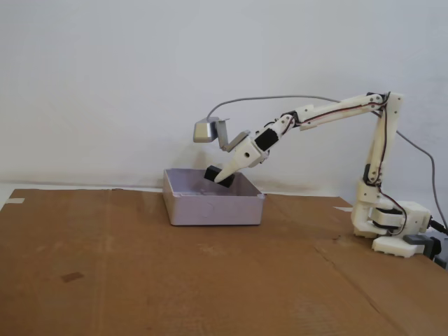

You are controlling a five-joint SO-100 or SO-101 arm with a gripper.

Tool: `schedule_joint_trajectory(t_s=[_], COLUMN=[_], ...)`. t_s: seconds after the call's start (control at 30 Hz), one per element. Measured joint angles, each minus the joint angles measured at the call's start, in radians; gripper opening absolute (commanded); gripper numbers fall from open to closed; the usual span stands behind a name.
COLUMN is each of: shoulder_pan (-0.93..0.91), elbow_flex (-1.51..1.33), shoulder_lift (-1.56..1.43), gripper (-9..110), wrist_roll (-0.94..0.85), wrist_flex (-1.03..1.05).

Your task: Grasp a block and put it in the box.

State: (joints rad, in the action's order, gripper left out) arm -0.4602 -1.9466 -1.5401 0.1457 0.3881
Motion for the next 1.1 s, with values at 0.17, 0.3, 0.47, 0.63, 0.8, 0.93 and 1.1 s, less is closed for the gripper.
schedule_joint_trajectory(t_s=[0.17,0.3,0.47,0.63,0.8,0.93,1.1], shoulder_pan=[0.000,-0.002,-0.002,-0.002,-0.002,-0.002,-0.002], elbow_flex=[0.000,0.000,0.000,0.000,0.000,0.000,0.000], shoulder_lift=[0.046,0.075,0.081,0.087,0.110,0.115,0.115], gripper=[11,11,11,11,11,11,11], wrist_roll=[0.000,0.000,0.000,0.000,0.000,0.000,0.000], wrist_flex=[0.000,0.000,0.000,0.000,-0.002,-0.035,-0.046])
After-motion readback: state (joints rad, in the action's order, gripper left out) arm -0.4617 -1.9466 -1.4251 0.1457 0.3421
